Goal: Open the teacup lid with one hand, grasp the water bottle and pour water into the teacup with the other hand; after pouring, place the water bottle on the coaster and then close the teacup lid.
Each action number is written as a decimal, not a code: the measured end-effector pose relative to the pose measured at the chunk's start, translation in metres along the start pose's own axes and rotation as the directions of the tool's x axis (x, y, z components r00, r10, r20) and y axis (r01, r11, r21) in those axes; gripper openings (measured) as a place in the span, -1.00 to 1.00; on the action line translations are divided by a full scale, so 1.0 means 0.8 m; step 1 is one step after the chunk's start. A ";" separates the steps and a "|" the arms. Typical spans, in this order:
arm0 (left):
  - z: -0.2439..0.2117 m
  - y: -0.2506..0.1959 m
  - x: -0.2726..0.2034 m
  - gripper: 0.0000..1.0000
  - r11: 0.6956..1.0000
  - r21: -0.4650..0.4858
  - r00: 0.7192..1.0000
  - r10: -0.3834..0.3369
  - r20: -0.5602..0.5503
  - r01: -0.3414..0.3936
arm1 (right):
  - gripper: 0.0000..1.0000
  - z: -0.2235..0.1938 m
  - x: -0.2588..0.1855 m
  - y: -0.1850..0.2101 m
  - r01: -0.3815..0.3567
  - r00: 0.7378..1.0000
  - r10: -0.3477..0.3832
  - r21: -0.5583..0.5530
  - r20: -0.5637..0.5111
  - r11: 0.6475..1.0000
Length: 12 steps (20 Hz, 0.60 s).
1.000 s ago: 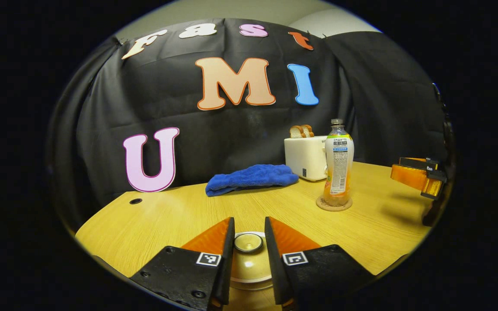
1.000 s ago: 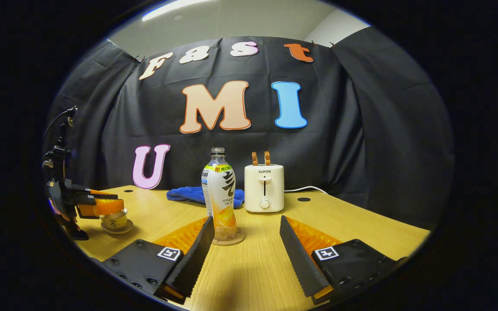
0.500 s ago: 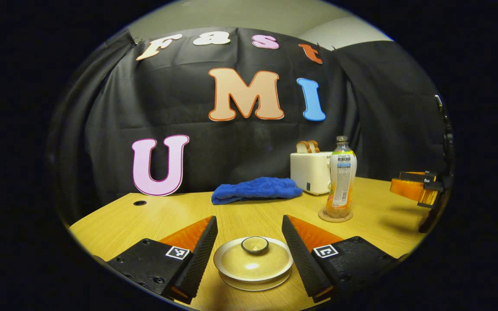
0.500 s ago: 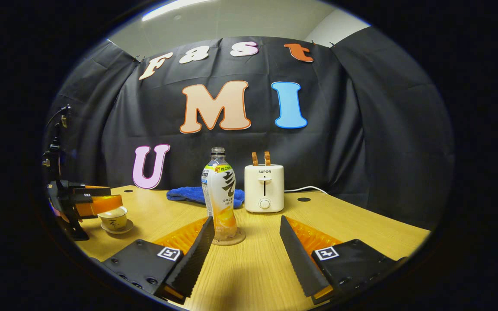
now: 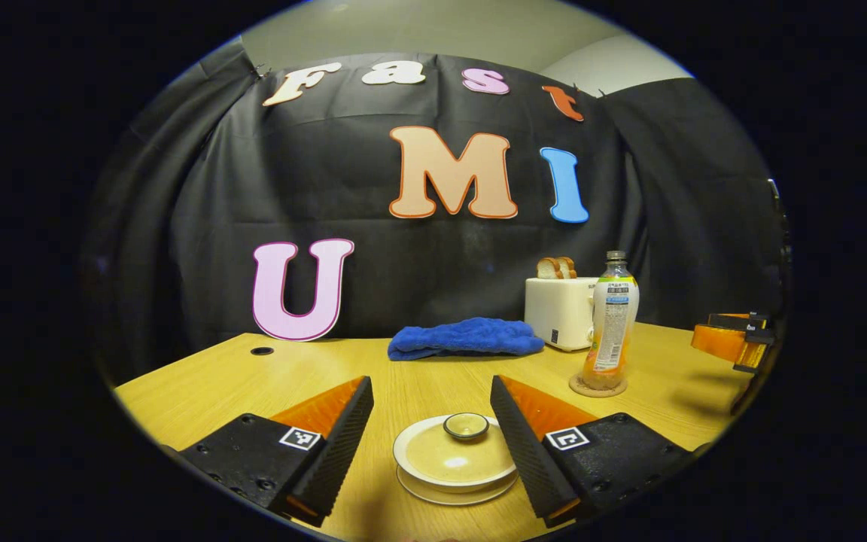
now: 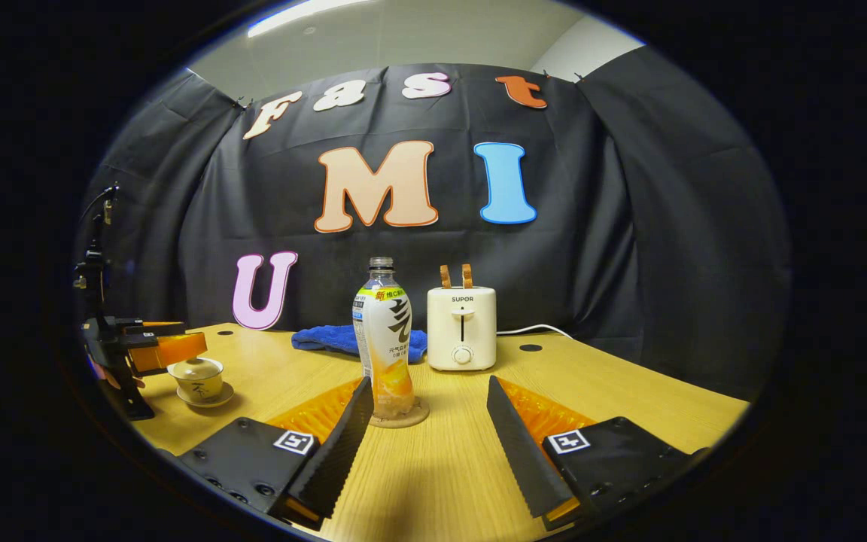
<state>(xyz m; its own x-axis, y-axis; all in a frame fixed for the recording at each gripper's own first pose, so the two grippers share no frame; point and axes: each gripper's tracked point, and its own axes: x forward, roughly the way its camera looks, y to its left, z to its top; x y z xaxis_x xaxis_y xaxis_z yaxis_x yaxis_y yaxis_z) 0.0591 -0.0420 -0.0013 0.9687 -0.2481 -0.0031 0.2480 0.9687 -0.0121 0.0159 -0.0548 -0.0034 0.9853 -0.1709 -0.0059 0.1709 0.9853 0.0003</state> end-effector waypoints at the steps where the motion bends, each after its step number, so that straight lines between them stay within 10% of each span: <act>1: 0.001 0.001 -0.004 0.87 1.000 -0.001 1.000 0.007 0.003 -0.007 | 0.91 0.000 0.000 0.000 0.000 1.000 0.000 0.000 0.000 1.000; 12: 0.001 0.044 -0.065 0.87 0.976 0.007 0.976 0.218 0.003 -0.218 | 0.91 0.003 -0.005 0.008 0.001 1.000 -0.001 0.000 0.000 1.000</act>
<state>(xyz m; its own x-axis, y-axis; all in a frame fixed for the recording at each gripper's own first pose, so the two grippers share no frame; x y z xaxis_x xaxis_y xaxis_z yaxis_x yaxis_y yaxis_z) 0.0173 0.0052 -0.0009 0.9995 -0.0309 -0.0022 0.0309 0.9995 -0.0040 0.0130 -0.0477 -0.0006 0.9851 -0.1717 -0.0060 0.1717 0.9851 0.0008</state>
